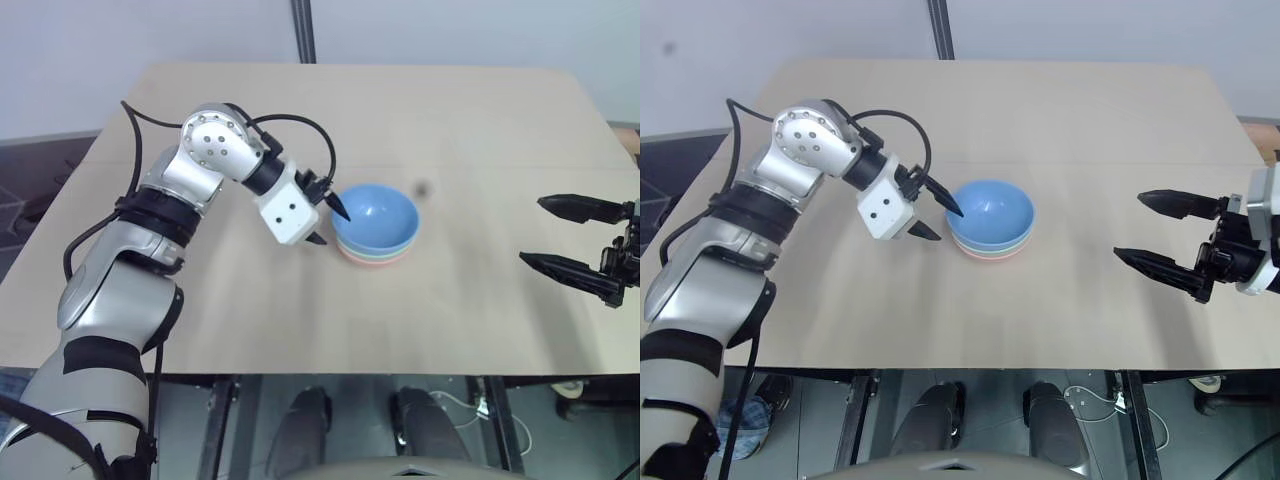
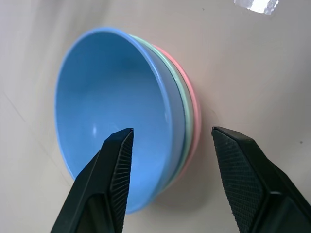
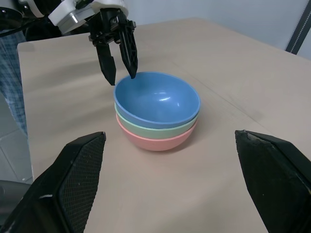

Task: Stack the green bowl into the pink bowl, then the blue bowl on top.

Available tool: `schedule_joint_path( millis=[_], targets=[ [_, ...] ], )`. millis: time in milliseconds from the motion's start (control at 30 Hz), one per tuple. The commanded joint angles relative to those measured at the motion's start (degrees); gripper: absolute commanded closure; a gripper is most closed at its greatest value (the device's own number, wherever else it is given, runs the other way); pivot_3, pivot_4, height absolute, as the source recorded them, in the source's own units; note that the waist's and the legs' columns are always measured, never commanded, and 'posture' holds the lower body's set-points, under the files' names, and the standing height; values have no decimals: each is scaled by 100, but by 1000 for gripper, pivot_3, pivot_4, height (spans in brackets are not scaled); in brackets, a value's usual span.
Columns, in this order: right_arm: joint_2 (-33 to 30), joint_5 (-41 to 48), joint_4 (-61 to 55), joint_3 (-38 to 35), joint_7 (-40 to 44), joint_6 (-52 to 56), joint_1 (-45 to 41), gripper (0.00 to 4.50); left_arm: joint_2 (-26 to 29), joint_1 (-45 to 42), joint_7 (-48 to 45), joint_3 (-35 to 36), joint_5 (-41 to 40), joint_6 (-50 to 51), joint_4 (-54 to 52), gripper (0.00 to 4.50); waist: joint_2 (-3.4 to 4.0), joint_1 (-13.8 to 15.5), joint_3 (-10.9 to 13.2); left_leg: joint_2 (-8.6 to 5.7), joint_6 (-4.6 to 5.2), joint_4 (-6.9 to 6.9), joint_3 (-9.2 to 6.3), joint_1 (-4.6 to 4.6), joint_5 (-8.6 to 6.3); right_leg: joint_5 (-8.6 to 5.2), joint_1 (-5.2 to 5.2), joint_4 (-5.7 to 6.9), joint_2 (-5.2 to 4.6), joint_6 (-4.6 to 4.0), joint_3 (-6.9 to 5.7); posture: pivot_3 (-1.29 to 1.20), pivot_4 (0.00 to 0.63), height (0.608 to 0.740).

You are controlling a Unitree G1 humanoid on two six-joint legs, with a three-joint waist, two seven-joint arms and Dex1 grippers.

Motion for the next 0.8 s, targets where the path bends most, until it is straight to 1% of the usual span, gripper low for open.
schedule_joint_path(
  millis=[33,100,267,400,567,700,800],
  targets=[
    [-51,45,-105,-194,10,-98,-56,0,-30,-261,-23,342,-31,25,116,1694,0,1,0,0,0,0,0,0,0,0,0,0,0,0,0,0,150,740],
    [-54,40,-100,-195,18,-103,-51,0,-12,-269,-23,455,-175,245,106,1694,0,-2,0,0,0,0,0,-1,0,0,0,0,0,0,0,0,150,740],
    [-87,-21,5,-214,104,-140,-27,0,264,5,-23,1029,-920,1692,-90,1694,1,-23,1,0,0,0,0,0,0,0,-1,1,1,0,0,0,150,740],
    [-125,-80,108,-294,192,-139,46,0,477,373,62,1689,-1176,2945,-357,1694,2,-34,1,2,0,-3,1,3,0,0,-1,1,2,0,0,0,150,740],
    [-221,-263,324,-404,398,-211,165,0,1097,1404,526,2396,-1092,3700,-772,1694,3,-27,1,4,0,-2,1,4,0,0,0,2,2,0,0,0,150,740],
    [-294,-373,518,-516,590,-292,242,0,1514,2515,773,3005,-1418,4479,-1698,1694,4,-12,2,9,0,-9,6,6,0,0,-2,0,2,-1,3,0,150,740],
    [-328,-445,740,-555,706,-347,225,0,1844,3555,945,3618,-1763,5076,-2541,1694,3,6,2,10,0,-6,5,6,0,0,1,0,0,-1,0,0,150,740]
  ],
)
